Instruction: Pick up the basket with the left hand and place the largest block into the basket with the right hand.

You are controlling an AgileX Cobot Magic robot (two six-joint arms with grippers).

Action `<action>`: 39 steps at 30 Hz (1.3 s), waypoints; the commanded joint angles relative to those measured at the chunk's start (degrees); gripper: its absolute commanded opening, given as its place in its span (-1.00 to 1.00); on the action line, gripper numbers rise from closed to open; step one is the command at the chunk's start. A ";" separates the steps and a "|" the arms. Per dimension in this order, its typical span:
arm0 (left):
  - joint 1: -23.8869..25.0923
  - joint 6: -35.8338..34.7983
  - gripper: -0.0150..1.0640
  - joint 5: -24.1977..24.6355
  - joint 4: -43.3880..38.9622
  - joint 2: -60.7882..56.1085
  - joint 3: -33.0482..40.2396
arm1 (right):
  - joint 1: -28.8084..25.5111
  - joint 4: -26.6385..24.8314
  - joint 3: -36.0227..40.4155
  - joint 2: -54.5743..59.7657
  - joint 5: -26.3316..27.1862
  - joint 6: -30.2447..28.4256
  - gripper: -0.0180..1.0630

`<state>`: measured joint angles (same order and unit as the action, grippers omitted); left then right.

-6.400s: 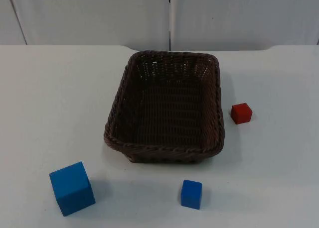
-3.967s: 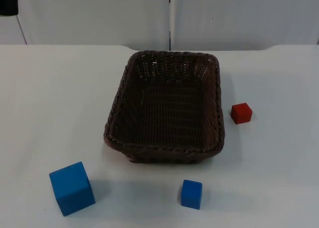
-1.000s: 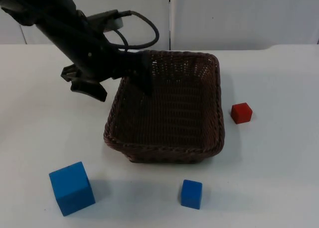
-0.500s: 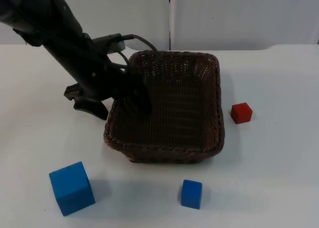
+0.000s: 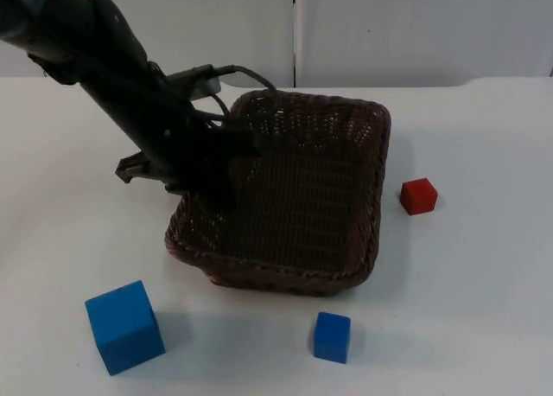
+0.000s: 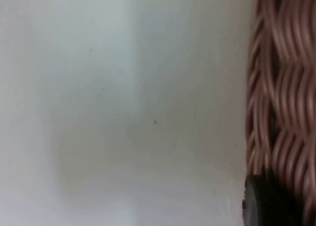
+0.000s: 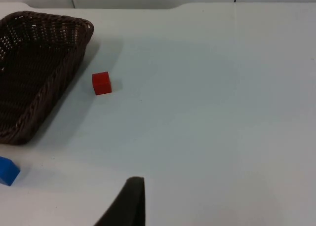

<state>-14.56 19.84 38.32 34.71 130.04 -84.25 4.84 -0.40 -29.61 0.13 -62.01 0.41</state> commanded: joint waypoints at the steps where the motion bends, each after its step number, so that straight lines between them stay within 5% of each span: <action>1: -0.21 -1.29 -0.98 0.87 -0.25 -2.82 -0.06 | -0.29 0.07 0.16 -0.13 0.19 0.06 0.99; 16: 0.42 -2.63 -0.98 7.74 0.77 -18.71 -0.06 | -0.29 0.07 0.16 -0.13 0.19 0.06 0.99; 27: 2.70 -5.90 -0.98 8.26 4.35 -21.01 -1.27 | -0.29 0.07 0.16 -0.13 0.19 0.06 0.99; 39: 4.04 -9.95 -0.98 15.39 2.06 -21.01 -11.03 | -0.29 0.07 0.16 -0.13 0.19 0.06 0.99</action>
<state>-10.65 10.44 53.32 35.86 110.06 -94.60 4.84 -0.40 -29.61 0.13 -62.01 0.52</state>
